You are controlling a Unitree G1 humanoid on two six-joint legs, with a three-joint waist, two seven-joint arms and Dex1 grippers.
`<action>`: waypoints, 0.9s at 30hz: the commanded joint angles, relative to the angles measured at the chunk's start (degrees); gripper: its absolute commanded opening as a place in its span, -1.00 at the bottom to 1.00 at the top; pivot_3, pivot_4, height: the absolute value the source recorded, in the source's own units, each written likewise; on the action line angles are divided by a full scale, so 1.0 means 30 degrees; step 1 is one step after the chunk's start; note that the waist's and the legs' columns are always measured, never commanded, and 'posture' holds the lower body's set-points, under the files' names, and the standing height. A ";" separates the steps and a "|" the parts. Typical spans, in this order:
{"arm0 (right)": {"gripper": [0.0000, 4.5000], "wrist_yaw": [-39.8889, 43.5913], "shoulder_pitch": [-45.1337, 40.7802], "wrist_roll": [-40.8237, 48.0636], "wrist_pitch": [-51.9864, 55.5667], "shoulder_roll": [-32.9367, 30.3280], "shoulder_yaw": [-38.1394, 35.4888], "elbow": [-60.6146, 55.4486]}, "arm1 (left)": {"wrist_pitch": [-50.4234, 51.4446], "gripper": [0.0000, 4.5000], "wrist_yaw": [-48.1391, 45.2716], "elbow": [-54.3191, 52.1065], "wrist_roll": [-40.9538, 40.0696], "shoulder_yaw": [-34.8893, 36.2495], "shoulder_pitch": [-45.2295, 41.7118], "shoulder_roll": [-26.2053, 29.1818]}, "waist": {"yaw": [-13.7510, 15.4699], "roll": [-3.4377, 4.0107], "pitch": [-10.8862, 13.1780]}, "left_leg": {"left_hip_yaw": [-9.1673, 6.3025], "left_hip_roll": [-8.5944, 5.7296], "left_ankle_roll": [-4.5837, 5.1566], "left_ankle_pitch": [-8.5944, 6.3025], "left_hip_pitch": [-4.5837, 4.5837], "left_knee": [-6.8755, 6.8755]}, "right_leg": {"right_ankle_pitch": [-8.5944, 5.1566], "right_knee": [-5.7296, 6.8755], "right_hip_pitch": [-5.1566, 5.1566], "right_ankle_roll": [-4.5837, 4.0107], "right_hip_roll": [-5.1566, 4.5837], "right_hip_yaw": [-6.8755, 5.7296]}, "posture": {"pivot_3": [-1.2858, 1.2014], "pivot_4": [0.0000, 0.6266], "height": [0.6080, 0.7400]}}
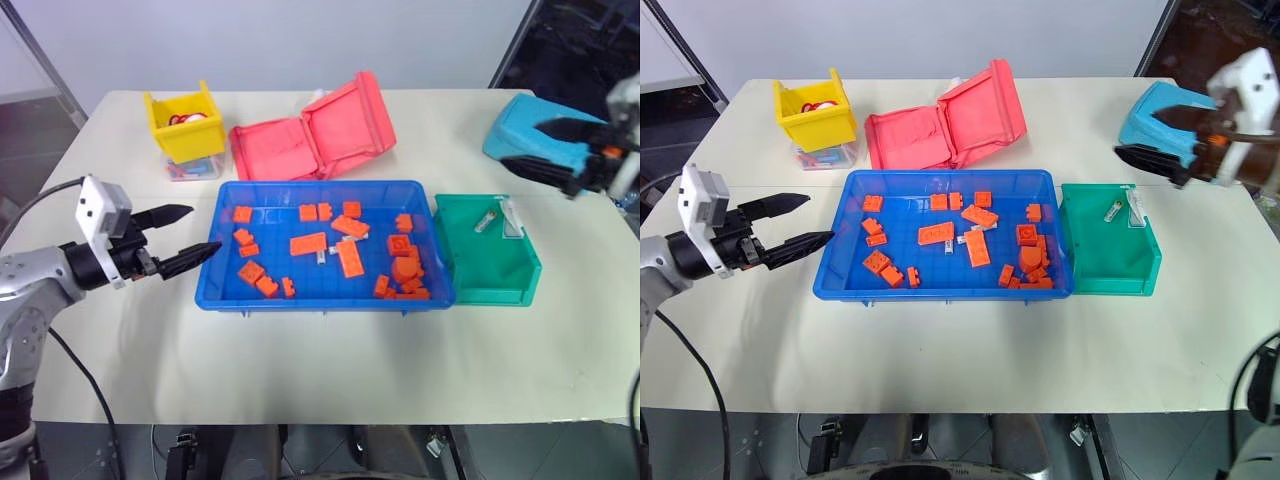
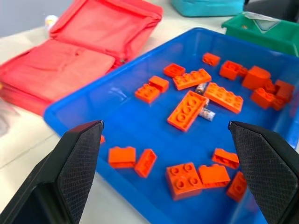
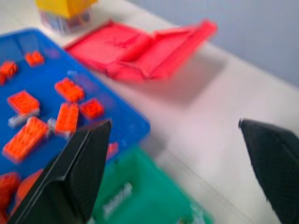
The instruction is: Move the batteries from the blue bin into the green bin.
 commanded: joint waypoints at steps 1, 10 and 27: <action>0.99 -0.0549 -0.2234 -0.0281 -0.0088 0.1663 0.1315 -0.0818 | -0.0052 1.00 0.0061 -0.0175 -0.0268 0.0434 -0.0569 0.0246 | 0.0000 0.0000 0.0000 | -0.0002 0.0000 0.0000 0.0000 0.0000 -0.0001 | 0.0000 0.0010 -0.0011 -0.0001 0.0001 0.0001 | 0.03 -0.52 1.00; 0.99 -0.0428 -0.3393 -0.1796 -0.0509 0.7129 0.5808 -0.0787 | -0.0399 1.00 0.0349 -0.1089 0.0108 -0.0451 0.0023 -0.0589 | 0.0042 -0.0007 -0.0003 | -0.0023 -0.0009 0.0000 0.0000 -0.0025 -0.0002 | 0.0001 0.0027 -0.0023 -0.0002 -0.0013 -0.0012 | 0.03 -0.52 1.00; 0.99 0.1930 -0.3419 -0.4729 -0.4192 1.1619 0.9027 0.5069 | 0.0017 1.00 0.1107 -0.3022 -0.0592 0.0118 0.1716 -0.0773 | -0.0025 -0.0019 -0.0009 | -0.0029 -0.0008 -0.0002 0.0001 -0.0013 -0.0001 | 0.0002 0.0055 -0.0032 -0.0004 -0.0005 -0.0020 | 0.03 -0.52 1.00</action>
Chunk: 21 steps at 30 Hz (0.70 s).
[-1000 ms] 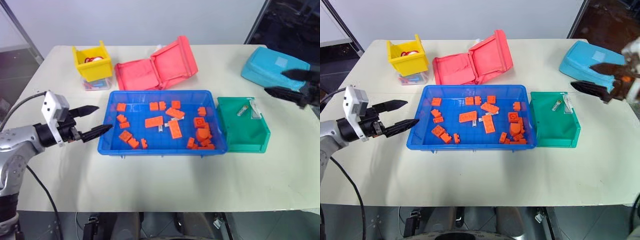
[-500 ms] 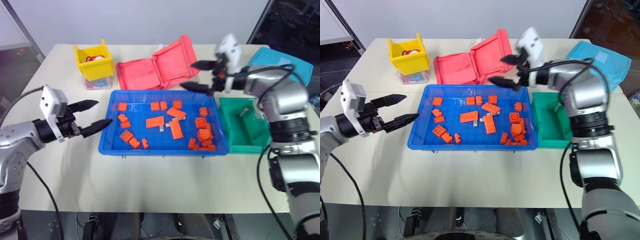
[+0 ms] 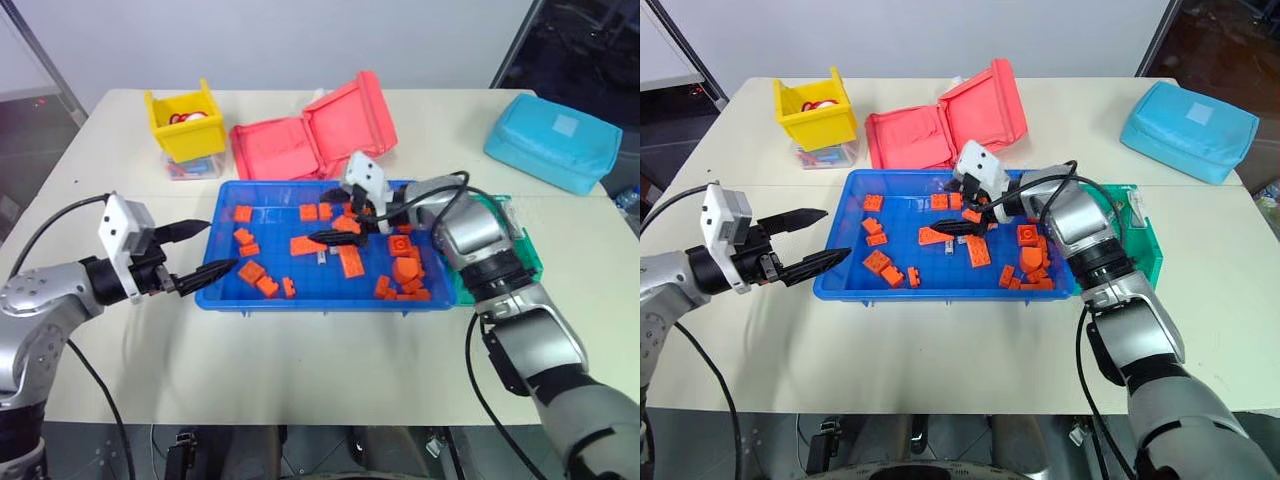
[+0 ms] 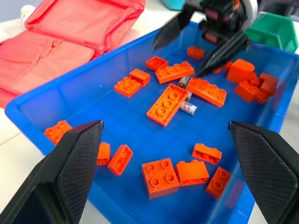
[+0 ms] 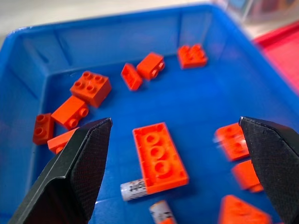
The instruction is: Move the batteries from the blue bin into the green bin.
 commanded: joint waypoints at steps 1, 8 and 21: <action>0.99 0.0443 -0.0850 -0.0426 -0.1033 0.0639 0.0036 0.0821 | -0.0002 1.00 0.0230 -0.0881 -0.0530 0.0799 0.0057 0.0034 | 0.0017 0.0000 0.0000 | -0.0003 0.0001 0.0000 0.0000 -0.0001 -0.0001 | 0.0000 0.0002 -0.0003 0.0000 0.0003 -0.0001 | 0.03 -0.52 1.00; 0.99 0.0823 -0.1470 -0.1768 -0.3008 0.1835 0.0451 0.3588 | 0.0017 1.00 0.0898 -0.1376 -0.0814 0.0929 0.0483 -0.0169 | 0.0016 0.0000 0.0000 | -0.0002 -0.0003 -0.0001 0.0000 0.0000 0.0001 | 0.0000 0.0003 -0.0001 -0.0001 -0.0003 -0.0002 | 0.03 -0.52 1.00; 0.99 0.1116 -0.1994 -0.3552 -0.4984 0.2487 0.0397 0.6059 | -0.0063 1.00 0.1870 -0.1801 -0.1065 0.1020 0.0707 -0.0393 | 0.0013 0.0000 0.0000 | -0.0004 -0.0004 -0.0003 0.0001 0.0000 -0.0003 | 0.0000 0.0004 -0.0002 -0.0001 -0.0004 -0.0003 | 0.03 -0.52 1.00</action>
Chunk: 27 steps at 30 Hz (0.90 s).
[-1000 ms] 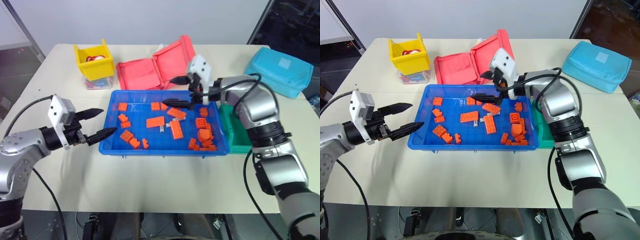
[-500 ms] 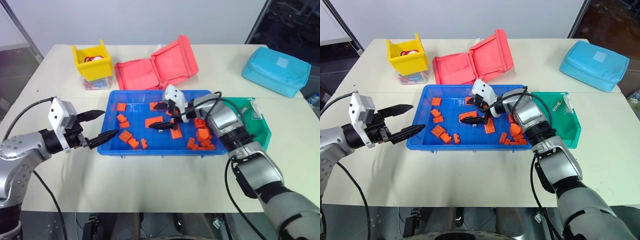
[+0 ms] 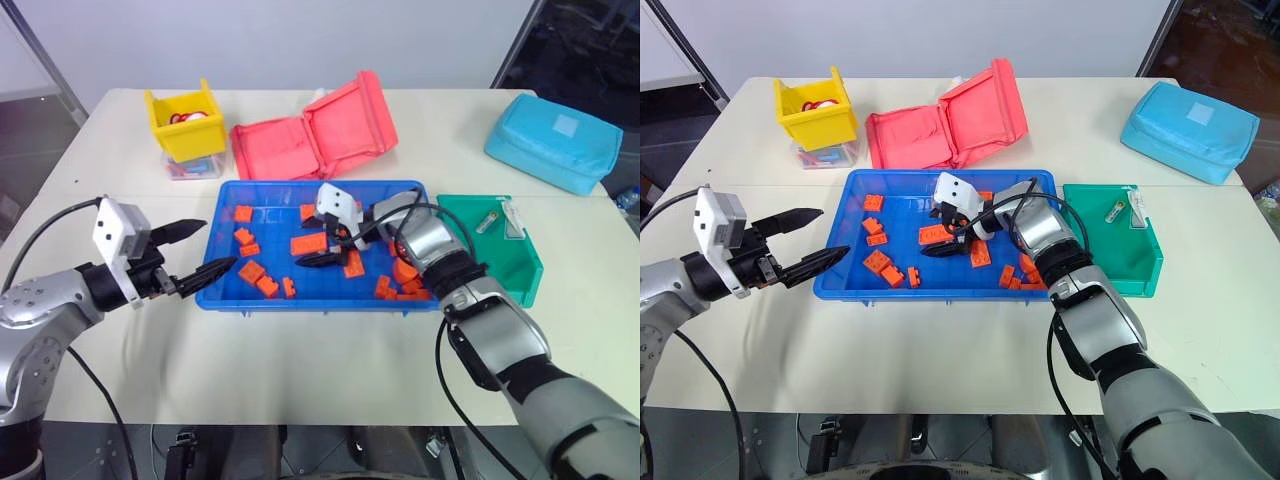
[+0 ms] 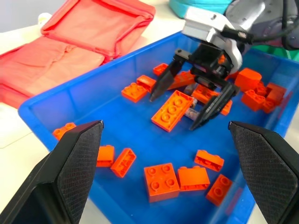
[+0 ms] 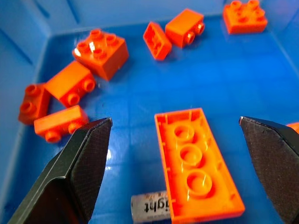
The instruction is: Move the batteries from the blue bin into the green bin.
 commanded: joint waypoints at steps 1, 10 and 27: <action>0.99 -0.0034 -0.0837 -0.0487 -0.0693 0.0166 -0.0081 0.0179 | -0.0148 1.00 0.0215 -0.0618 -0.0208 0.0447 -0.0056 -0.0074 | 0.0000 0.0000 0.0000 | 0.0001 0.0000 0.0000 0.0000 0.0000 0.0000 | 0.0000 0.0000 0.0000 0.0000 0.0000 0.0000 | 0.03 -0.52 1.00; 0.19 0.0445 -0.0988 -0.1083 -0.0946 0.0505 -0.0062 0.0536 | -0.0289 1.00 0.0650 -0.0722 -0.0173 0.0546 -0.0128 -0.0194 | -0.0008 0.0000 0.0000 | -0.0001 0.0001 -0.0001 0.0001 0.0000 -0.0002 | 0.0000 0.0000 -0.0001 0.0000 0.0002 0.0000 | 0.03 -0.52 1.00; 0.03 0.0710 -0.1755 -0.0820 -0.0288 0.0766 -0.0756 -0.0267 | -0.0427 1.00 0.0994 -0.0597 -0.0109 0.0555 -0.0329 -0.0326 | -0.0013 0.0000 0.0000 | -0.0001 0.0001 -0.0003 0.0001 0.0000 -0.0004 | 0.0000 0.0000 -0.0003 0.0000 0.0001 0.0000 | 0.03 -0.52 1.00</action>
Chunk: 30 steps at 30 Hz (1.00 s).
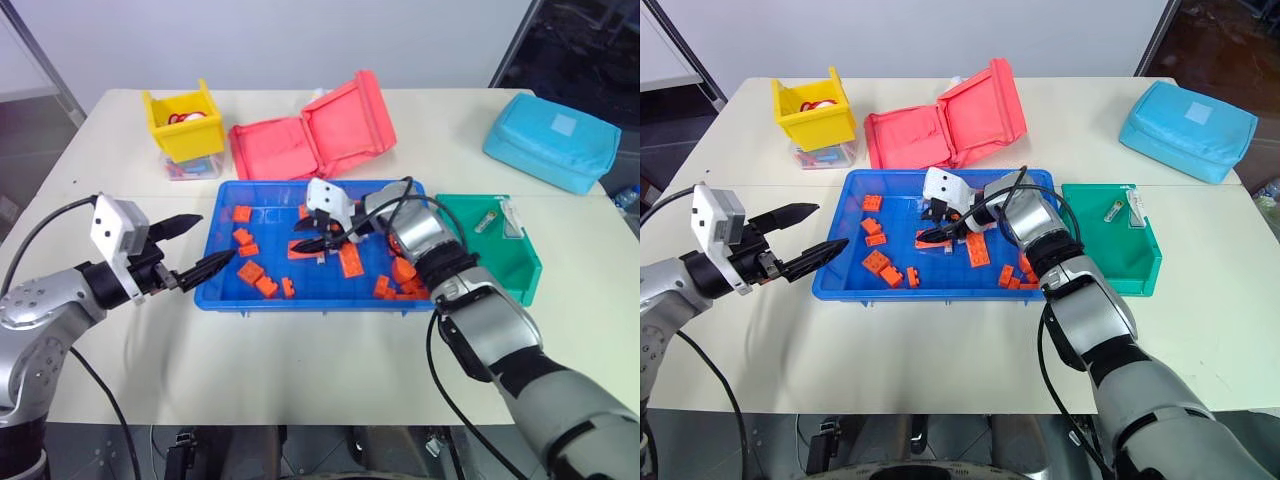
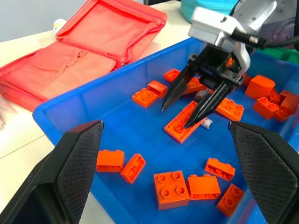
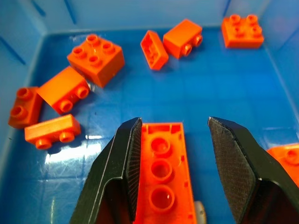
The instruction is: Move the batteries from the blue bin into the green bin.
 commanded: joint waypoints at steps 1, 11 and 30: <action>0.03 0.0338 -0.0344 0.0356 0.0139 0.0036 -0.0345 -0.0915 | -0.0344 1.00 0.0092 -0.0423 -0.0112 0.0507 -0.0274 -0.0012 | 0.0000 0.0000 0.0000 | 0.0000 0.0000 0.0000 0.0000 0.0000 0.0000 | 0.0000 0.0000 -0.0001 0.0000 0.0000 0.0000 | 0.03 -0.52 1.00; 0.03 0.0501 0.0692 -0.0166 0.0249 -0.0051 0.0082 -0.0935 | -0.0342 1.00 0.0269 -0.0551 -0.0121 0.0520 -0.0199 -0.0111 | -0.0007 0.0000 0.0000 | 0.0001 0.0000 0.0000 0.0000 0.0000 0.0000 | 0.0000 0.0000 0.0000 0.0000 0.0000 0.0001 | 0.03 -0.52 1.00; -0.45 0.0194 0.0715 -0.0818 -0.0637 0.0178 0.0279 -0.0012 | -0.0554 1.00 0.0445 -0.0511 -0.0080 0.0727 -0.0177 -0.0108 | -0.0001 0.0000 0.0000 | 0.0001 0.0000 0.0000 0.0000 0.0000 -0.0002 | 0.0000 -0.0001 -0.0003 0.0000 0.0000 0.0000 | 0.03 -0.52 1.00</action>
